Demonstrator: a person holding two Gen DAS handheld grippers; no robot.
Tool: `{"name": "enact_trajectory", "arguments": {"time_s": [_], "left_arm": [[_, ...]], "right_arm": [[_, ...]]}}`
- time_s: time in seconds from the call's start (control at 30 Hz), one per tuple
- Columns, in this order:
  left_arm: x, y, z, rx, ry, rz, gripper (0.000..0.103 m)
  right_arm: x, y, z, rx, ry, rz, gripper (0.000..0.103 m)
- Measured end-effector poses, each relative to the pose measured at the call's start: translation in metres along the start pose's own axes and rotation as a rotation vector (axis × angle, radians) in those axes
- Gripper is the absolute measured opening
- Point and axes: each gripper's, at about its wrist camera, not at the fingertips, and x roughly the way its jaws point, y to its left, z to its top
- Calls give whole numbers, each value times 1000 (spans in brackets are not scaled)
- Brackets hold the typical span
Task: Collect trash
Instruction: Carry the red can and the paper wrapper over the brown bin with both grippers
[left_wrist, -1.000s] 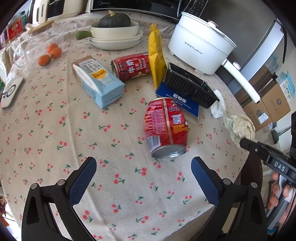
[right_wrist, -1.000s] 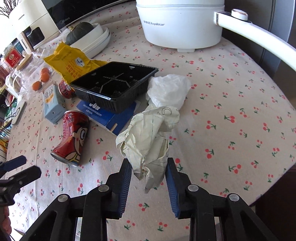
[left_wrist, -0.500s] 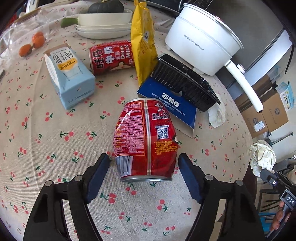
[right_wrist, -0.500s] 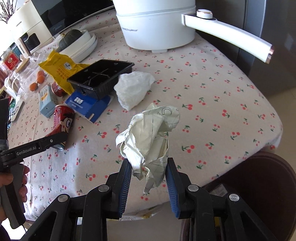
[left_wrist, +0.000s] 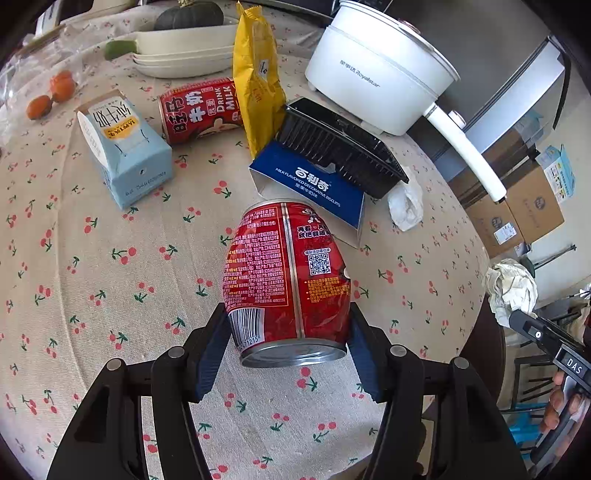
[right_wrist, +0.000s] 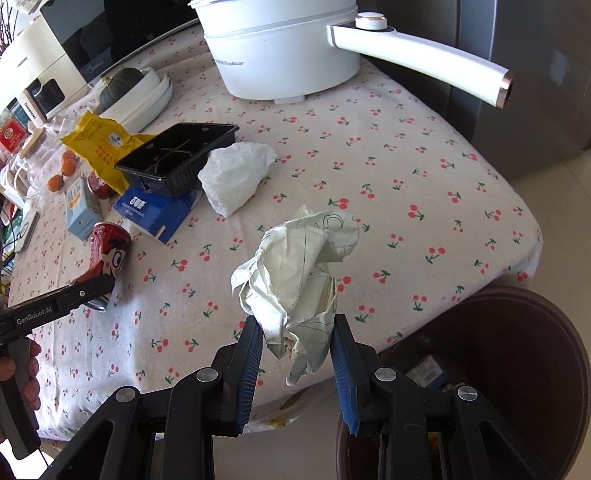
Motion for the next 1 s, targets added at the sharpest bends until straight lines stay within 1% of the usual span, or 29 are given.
{"name": "enact_trajectory", "arguments": {"time_s": [0.3,0.5,0.77,0.93,1.0], "left_arm": [[-25,-6,-14,48,-9,-20,63],[-38,-18,-26,89,-8,-43,63],[-41,-40,-41,141,8,-77,61],[-40,-52,-46,164,7,-84,61],[-39,-57,-48,186,9,-68,61]], "right_arm": [[-14,3,-9,-6,-9,9,34],[-23,-1,-19,-8,-13,2,34],[-32,-14,-34,18,-19,-5,34],[-39,-28,-45,31,-15,-24,34],[-42,-35,-49,42,-16,-31,34]]}}
